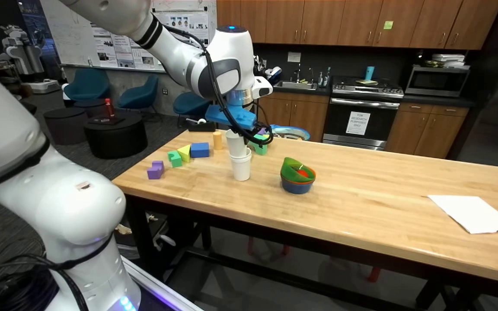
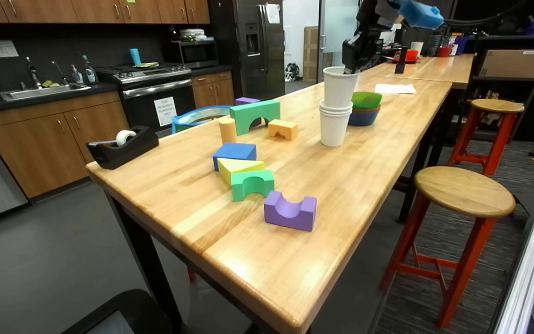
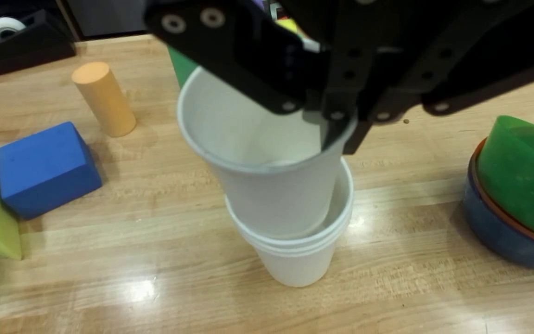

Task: Put the middle cup and the first left cup in the right cup, respectively

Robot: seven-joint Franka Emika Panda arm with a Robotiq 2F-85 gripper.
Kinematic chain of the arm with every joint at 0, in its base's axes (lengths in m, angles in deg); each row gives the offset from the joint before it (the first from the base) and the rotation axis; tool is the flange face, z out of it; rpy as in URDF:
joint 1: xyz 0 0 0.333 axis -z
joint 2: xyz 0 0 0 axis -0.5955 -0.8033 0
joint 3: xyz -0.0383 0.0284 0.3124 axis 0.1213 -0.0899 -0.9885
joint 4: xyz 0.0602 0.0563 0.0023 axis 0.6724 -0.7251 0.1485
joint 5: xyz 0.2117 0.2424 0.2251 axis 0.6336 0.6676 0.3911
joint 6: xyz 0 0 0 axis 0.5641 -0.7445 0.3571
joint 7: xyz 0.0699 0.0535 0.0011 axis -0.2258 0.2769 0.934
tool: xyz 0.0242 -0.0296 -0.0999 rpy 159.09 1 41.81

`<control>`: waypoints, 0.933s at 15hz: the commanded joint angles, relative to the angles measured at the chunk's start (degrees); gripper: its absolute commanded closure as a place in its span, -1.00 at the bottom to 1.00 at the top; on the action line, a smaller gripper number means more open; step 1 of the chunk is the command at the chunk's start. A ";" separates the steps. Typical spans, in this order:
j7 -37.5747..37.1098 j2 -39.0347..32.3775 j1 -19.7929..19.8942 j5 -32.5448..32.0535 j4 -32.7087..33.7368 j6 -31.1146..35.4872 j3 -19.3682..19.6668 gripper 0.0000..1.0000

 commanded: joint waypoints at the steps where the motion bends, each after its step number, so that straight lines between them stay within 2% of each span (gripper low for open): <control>1: 1.11 -1.02 0.30 1.17 0.03 0.73 -0.07 0.98; 13: 2.03 -6.41 0.12 3.55 2.18 1.67 -0.19 0.98; 14: 2.15 -6.61 0.15 3.99 2.27 1.82 -0.26 0.43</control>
